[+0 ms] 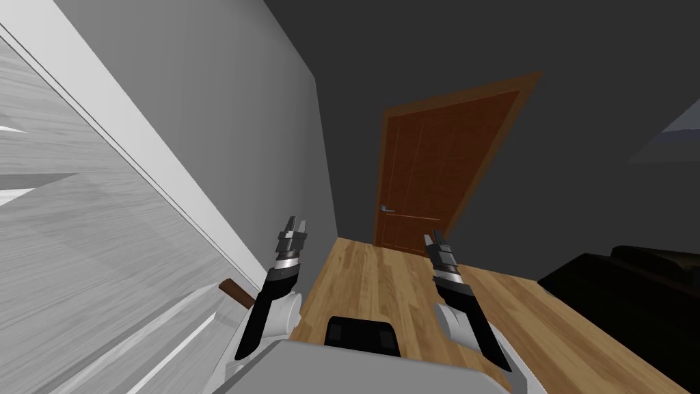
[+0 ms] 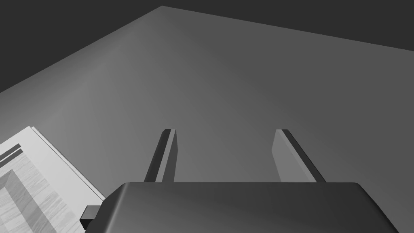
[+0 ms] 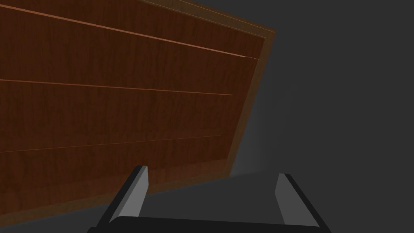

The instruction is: Pull the door open

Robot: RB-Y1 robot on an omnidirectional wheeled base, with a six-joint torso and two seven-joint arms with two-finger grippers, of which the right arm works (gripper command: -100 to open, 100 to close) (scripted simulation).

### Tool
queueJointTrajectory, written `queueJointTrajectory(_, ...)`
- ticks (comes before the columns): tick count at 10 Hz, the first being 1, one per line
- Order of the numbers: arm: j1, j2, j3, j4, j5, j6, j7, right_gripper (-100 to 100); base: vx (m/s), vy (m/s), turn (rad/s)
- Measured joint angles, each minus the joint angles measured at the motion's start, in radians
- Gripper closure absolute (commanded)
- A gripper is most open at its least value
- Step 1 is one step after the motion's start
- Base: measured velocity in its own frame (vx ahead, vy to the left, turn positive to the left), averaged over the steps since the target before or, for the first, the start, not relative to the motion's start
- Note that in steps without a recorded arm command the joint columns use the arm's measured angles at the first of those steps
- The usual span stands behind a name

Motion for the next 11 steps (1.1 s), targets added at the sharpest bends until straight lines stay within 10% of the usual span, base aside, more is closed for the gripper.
queueJointTrajectory(11, -0.104, -0.061, -0.052, 0.325, -0.043, -0.072, -0.042, -100, 0.081, -0.003, 0.079)
